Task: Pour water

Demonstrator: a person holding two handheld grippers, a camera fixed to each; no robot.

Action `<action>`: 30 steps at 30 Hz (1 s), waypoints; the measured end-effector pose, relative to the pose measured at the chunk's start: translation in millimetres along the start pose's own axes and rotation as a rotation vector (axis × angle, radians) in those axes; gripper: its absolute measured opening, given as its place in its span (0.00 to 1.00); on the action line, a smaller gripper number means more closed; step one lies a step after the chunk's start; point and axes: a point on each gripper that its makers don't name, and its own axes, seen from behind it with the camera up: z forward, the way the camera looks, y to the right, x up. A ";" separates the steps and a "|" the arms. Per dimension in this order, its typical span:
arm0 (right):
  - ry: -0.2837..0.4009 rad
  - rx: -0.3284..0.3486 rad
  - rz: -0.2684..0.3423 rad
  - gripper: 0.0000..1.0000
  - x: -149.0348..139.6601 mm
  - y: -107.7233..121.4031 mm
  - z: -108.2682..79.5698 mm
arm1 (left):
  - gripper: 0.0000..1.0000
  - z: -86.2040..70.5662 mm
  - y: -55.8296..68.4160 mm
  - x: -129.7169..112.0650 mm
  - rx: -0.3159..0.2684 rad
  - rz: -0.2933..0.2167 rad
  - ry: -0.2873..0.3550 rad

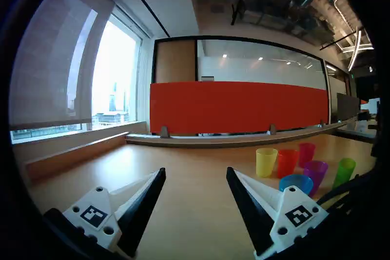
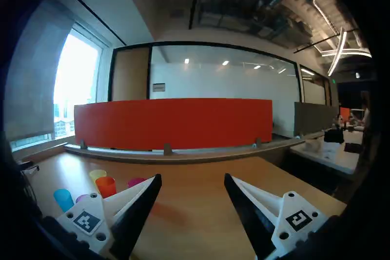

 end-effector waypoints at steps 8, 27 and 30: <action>0.001 -0.003 -0.002 0.99 2.5 1.0 -1.0 | 0.92 -0.2 -0.1 -1.8 -0.001 0.000 -0.001; 0.041 0.020 -0.024 0.99 7.6 -1.1 -5.1 | 0.92 -0.7 0.5 -2.5 -0.003 0.001 -0.002; 0.049 0.033 -0.026 0.99 5.2 -4.3 -4.3 | 0.92 -0.5 0.3 -2.5 -0.003 0.002 -0.002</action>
